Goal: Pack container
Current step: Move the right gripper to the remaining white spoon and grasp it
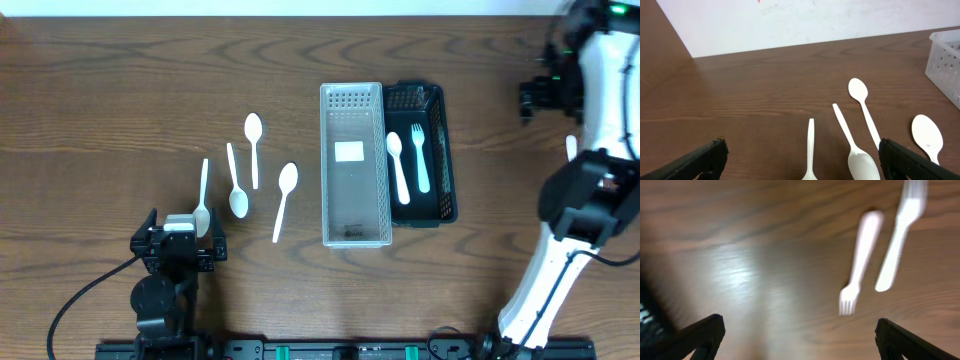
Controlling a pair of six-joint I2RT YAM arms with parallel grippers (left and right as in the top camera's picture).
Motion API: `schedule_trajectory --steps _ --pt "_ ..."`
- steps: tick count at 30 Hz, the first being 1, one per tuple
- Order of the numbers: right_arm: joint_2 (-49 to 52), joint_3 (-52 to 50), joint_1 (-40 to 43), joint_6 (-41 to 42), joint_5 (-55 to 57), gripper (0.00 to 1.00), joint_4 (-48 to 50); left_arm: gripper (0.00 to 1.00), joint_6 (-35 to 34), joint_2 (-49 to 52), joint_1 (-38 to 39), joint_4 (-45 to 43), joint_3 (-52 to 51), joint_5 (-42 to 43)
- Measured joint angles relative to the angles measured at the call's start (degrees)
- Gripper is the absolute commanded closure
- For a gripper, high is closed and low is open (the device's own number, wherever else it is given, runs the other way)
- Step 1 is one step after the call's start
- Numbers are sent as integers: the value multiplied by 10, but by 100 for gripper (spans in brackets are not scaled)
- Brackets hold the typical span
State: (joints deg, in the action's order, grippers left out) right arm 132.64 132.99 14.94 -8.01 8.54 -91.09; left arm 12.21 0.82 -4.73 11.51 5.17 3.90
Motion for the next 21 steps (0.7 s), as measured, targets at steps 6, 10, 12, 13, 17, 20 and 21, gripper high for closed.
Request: schedule_trajectory --steps 6,10,12,13,17,20,21 --pt "0 -31 76 -48 -24 1 23 2 0 0 0 0 0 0" --pt "0 -70 101 -59 -32 1 58 2 0 0 0 0 0 0" --pt "0 -97 110 -62 -36 1 71 2 0 0 0 0 0 0" --pt "0 -108 113 -63 -36 1 78 2 0 0 0 0 0 0" --pt "0 -158 117 -78 -38 1 125 2 0 1 0 0 0 0" --pt "0 -186 117 -94 -41 1 156 2 0 1 0 0 0 0" --pt "0 -193 117 -98 -41 1 167 2 0 1 0 0 0 0"
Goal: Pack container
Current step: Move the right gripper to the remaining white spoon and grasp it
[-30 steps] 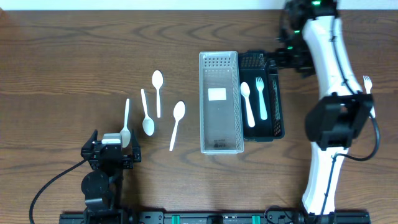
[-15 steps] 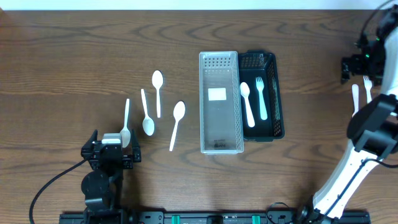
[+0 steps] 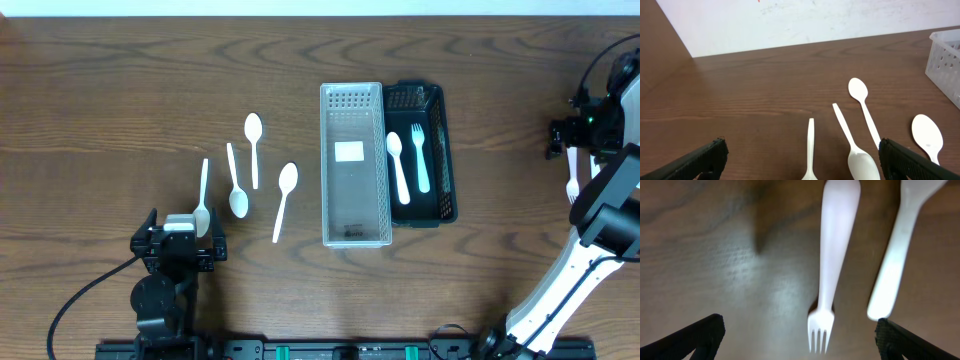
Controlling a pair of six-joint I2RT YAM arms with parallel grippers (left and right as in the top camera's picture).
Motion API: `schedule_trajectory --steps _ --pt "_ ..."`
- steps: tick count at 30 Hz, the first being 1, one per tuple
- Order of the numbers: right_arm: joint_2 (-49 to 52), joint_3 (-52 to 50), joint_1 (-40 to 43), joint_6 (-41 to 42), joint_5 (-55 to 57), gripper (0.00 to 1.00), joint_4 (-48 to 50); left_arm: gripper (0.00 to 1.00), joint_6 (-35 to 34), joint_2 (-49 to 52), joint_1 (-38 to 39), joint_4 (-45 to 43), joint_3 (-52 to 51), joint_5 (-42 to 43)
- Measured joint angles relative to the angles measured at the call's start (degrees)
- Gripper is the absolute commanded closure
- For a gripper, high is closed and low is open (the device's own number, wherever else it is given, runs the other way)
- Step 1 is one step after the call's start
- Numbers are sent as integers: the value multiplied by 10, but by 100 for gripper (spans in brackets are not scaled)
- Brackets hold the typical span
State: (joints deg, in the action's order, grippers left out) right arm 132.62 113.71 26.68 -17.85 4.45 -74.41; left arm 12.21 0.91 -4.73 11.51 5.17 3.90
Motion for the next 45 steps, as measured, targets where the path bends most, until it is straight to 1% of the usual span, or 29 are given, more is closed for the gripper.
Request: schedule_trajectory --steps 6,14,24,33,45 --pt "0 -26 5 -25 -17 1 57 2 0 0 0 0 0 0" --pt "0 -41 14 -38 -26 1 65 2 0 0 0 0 0 0" --pt "0 -50 17 -38 -35 1 77 2 0 0 0 0 0 0" --pt "0 -84 17 -38 -39 1 102 2 0 0 0 0 0 0" --pt "0 -94 20 -38 -38 1 114 2 0 0 0 0 0 0"
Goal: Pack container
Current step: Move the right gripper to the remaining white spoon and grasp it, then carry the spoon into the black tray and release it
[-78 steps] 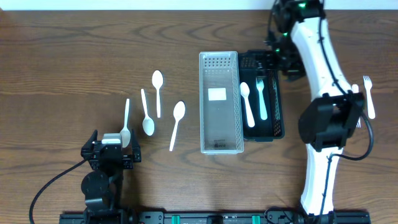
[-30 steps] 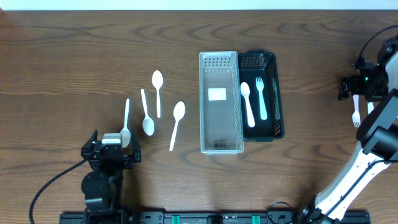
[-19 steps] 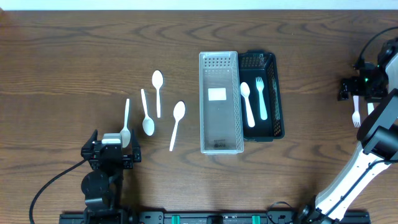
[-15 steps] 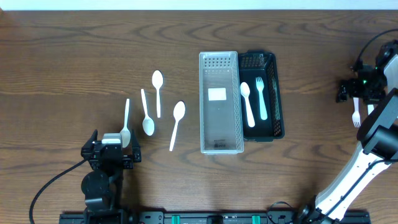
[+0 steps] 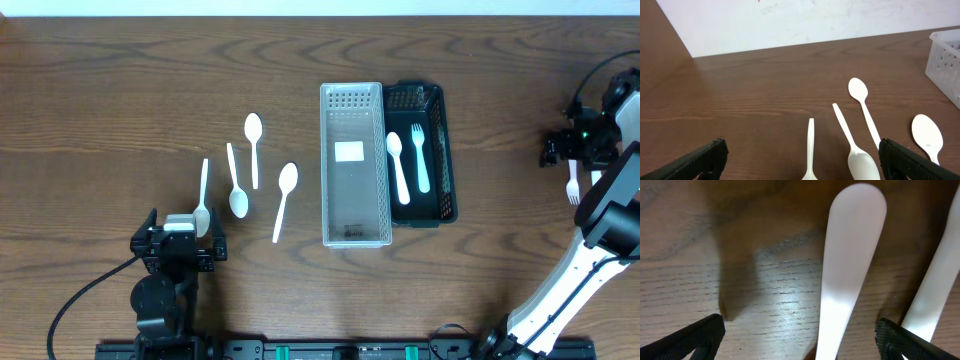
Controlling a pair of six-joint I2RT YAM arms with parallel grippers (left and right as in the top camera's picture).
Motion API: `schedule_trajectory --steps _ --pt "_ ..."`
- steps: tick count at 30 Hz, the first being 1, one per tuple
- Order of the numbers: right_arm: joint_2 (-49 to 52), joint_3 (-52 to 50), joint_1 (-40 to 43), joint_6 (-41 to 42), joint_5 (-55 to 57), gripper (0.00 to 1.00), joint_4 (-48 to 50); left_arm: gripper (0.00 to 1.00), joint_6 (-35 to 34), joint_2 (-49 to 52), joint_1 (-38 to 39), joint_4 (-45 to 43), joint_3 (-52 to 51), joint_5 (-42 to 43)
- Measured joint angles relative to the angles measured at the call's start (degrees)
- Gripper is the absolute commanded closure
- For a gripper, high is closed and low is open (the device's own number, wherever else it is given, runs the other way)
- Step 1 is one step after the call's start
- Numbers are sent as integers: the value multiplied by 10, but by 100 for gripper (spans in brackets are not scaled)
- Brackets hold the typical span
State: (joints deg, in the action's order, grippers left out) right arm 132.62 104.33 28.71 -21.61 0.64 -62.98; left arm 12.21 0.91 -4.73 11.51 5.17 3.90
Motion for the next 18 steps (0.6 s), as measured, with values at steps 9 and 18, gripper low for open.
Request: schedule_trajectory --steps 9,18 --pt "-9 -22 0 0 9 1 15 2 0 0 0 0 0 0" --pt "-11 -25 0 -7 13 57 13 2 0 0 0 0 0 0"
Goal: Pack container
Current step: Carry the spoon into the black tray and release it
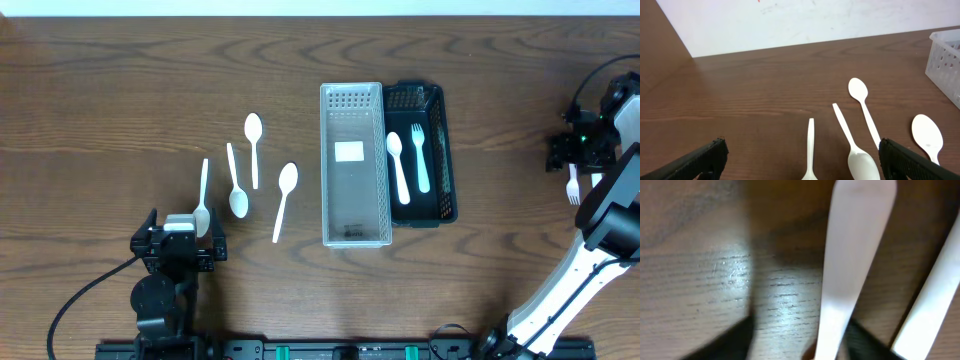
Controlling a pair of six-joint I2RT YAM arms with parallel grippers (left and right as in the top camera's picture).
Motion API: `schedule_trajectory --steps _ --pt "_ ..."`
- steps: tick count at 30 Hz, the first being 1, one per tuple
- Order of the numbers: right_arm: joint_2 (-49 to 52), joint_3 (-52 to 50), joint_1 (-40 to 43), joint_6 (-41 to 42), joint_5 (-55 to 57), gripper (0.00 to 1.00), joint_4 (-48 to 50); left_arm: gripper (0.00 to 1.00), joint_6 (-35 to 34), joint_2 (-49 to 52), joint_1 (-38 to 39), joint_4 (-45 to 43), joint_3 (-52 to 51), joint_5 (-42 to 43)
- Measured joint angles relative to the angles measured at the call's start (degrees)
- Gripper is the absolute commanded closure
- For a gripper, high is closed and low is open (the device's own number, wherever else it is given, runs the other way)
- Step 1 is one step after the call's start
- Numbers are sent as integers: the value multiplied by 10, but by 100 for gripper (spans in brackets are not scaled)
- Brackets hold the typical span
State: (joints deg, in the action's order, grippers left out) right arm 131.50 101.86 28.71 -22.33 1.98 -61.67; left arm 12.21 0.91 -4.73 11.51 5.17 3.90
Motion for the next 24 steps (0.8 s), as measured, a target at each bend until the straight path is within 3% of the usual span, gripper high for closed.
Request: schedule_trajectory --steps 3,9,12,24 --pt "0 0 0 8 2 61 -1 2 0 0 0 0 0 0" --pt "0 3 0 19 8 92 -12 2 0 0 0 0 0 0" --pt "0 19 0 27 12 99 -35 2 0 0 0 0 0 0" --pt "0 239 -20 70 4 99 -169 2 0 0 0 0 0 0"
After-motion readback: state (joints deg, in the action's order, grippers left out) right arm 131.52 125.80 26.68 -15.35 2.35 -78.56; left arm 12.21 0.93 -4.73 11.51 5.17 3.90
